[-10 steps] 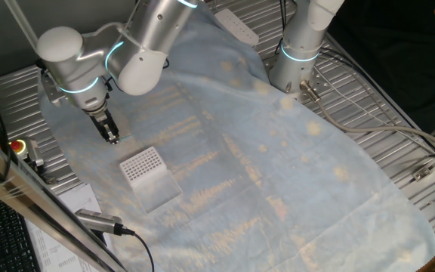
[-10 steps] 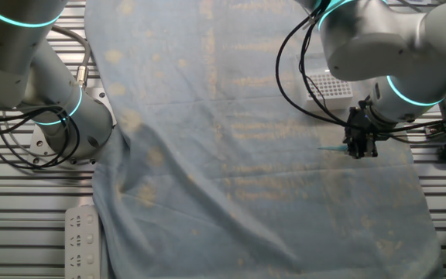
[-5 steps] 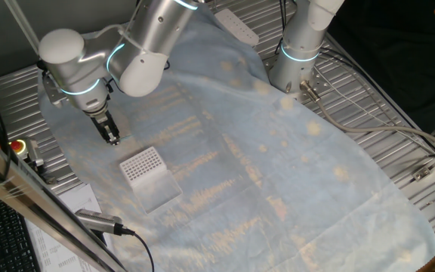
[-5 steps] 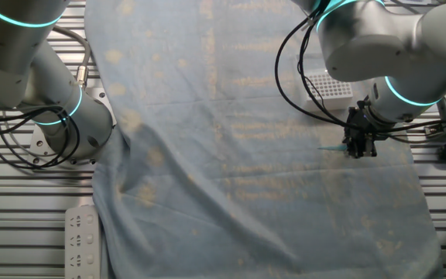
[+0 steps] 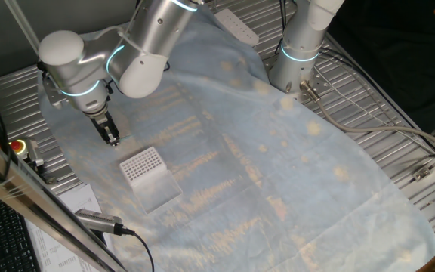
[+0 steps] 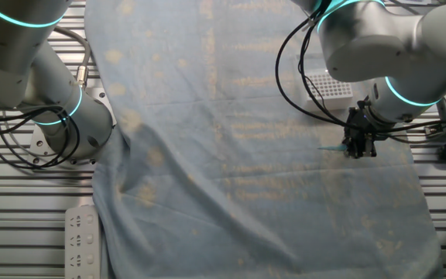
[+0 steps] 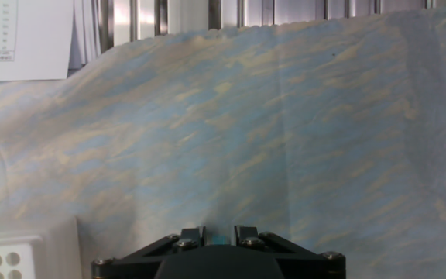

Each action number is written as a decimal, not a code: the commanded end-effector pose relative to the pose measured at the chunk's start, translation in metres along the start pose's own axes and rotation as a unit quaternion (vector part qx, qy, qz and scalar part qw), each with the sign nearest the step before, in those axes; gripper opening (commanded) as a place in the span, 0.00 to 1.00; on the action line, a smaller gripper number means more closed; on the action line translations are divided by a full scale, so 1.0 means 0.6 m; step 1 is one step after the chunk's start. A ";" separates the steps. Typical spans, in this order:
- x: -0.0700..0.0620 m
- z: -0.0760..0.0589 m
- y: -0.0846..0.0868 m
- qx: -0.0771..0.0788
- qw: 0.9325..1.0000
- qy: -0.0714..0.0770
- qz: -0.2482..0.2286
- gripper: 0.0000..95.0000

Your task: Insert a medium pipette tip into the holder for medium pipette tips

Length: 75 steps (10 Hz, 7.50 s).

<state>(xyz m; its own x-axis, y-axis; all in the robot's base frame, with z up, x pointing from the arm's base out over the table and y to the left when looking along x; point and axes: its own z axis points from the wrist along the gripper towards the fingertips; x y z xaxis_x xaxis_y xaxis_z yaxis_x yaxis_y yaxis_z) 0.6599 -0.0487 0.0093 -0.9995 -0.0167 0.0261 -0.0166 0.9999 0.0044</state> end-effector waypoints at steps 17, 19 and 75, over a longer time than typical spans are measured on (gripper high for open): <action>0.002 -0.096 0.008 -0.005 0.999 -0.004 -0.043 0.00; 0.007 -0.135 0.025 -0.008 0.997 -0.014 -0.072 0.00; 0.069 -0.180 0.323 -0.227 0.653 -0.310 -0.653 0.00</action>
<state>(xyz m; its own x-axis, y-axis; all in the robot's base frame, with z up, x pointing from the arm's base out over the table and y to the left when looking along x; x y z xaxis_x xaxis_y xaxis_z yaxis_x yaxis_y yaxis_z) 0.6189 0.1431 0.1202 0.0386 -0.7058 -0.7073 -0.9964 0.0259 -0.0802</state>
